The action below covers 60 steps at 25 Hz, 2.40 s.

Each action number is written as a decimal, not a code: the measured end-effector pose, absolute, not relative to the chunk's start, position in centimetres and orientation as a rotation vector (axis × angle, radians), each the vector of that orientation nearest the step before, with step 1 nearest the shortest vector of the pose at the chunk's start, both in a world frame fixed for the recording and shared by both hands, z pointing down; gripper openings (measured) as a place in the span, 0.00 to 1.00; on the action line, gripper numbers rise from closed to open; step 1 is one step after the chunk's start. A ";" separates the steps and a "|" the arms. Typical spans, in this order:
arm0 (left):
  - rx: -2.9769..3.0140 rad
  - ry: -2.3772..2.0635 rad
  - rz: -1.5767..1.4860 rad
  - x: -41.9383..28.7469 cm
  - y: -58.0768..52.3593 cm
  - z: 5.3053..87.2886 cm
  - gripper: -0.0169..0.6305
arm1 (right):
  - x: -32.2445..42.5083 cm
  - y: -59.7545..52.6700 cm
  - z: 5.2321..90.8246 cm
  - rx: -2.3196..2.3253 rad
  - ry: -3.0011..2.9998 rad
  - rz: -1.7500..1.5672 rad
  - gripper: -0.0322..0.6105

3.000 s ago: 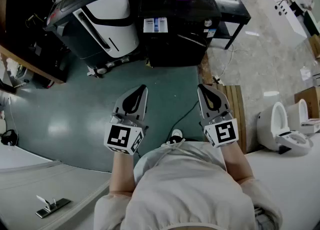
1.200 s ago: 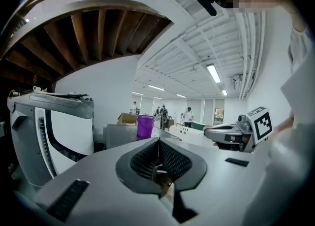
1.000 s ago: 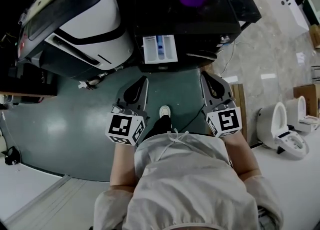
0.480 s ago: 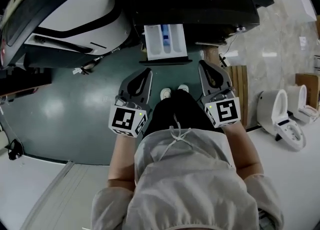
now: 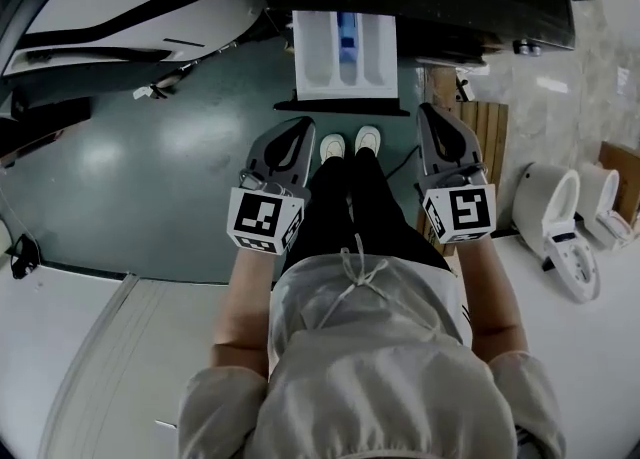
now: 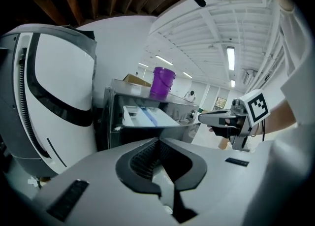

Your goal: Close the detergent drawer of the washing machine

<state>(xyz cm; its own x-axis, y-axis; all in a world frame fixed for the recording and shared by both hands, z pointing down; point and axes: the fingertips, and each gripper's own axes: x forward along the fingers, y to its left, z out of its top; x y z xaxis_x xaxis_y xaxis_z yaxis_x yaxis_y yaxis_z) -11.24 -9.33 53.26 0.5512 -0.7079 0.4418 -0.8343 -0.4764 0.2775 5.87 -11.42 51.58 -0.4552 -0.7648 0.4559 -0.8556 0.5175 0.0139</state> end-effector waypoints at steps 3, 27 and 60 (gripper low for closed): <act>2.286 -1.257 0.391 -10.9 -9.7 55.4 0.06 | 5.7 -12.4 52.3 1.332 -2.353 0.298 0.06; 2.164 -1.384 0.314 -10.7 -16.5 55.9 0.06 | 5.8 -15.9 51.0 1.312 -2.377 0.303 0.06; 2.122 -1.443 0.242 -11.3 -24.6 55.7 0.05 | 6.9 -24.4 48.9 1.412 -2.397 0.266 0.06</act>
<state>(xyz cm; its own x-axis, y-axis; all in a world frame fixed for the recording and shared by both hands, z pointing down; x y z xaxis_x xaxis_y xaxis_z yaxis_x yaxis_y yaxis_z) -11.29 -24.59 55.73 0.4053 -0.8003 0.4419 -0.9007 -0.2668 0.3429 6.95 -24.43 48.87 -0.4450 -0.8087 0.3847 -0.8734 0.4868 0.0132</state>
